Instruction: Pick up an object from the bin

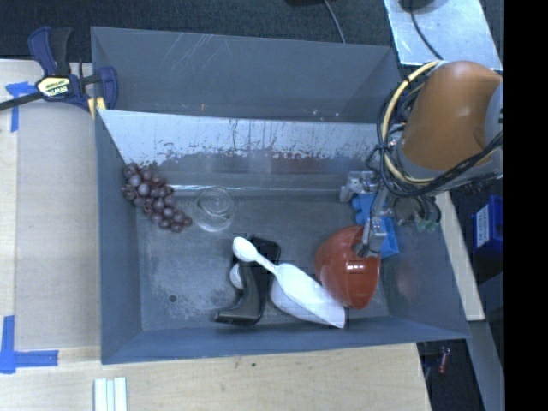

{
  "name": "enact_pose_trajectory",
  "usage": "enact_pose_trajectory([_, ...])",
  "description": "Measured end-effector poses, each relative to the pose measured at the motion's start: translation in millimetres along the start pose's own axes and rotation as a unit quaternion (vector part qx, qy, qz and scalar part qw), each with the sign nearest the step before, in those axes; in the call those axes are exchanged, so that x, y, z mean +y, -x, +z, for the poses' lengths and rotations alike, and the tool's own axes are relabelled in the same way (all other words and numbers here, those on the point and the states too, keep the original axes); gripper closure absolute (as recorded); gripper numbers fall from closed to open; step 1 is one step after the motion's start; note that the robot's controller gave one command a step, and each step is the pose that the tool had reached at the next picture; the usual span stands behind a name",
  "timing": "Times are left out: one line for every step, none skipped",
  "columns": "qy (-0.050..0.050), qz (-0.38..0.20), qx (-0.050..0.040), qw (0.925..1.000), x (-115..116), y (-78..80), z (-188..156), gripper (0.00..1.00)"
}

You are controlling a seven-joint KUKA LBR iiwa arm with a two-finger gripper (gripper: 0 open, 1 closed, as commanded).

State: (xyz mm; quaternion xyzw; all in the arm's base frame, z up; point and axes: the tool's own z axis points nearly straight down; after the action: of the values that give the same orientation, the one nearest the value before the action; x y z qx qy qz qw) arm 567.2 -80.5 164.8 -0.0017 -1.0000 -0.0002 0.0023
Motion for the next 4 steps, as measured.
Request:
enact_pose_trajectory([0.000, -0.002, -0.0041, 1.0000, 0.5, 1.9, -4.5, 0.00])
enact_pose_trajectory([0.000, -0.063, -0.0058, 0.9980, 94.8, -32.0, 93.9, 0.00])
enact_pose_trajectory([-0.003, -0.057, -0.0124, 0.9983, 94.1, -61.3, 24.8, 0.00])
enact_pose_trajectory([-0.002, -0.163, -0.0126, 0.9866, 198.5, -52.5, 59.0, 0.00])
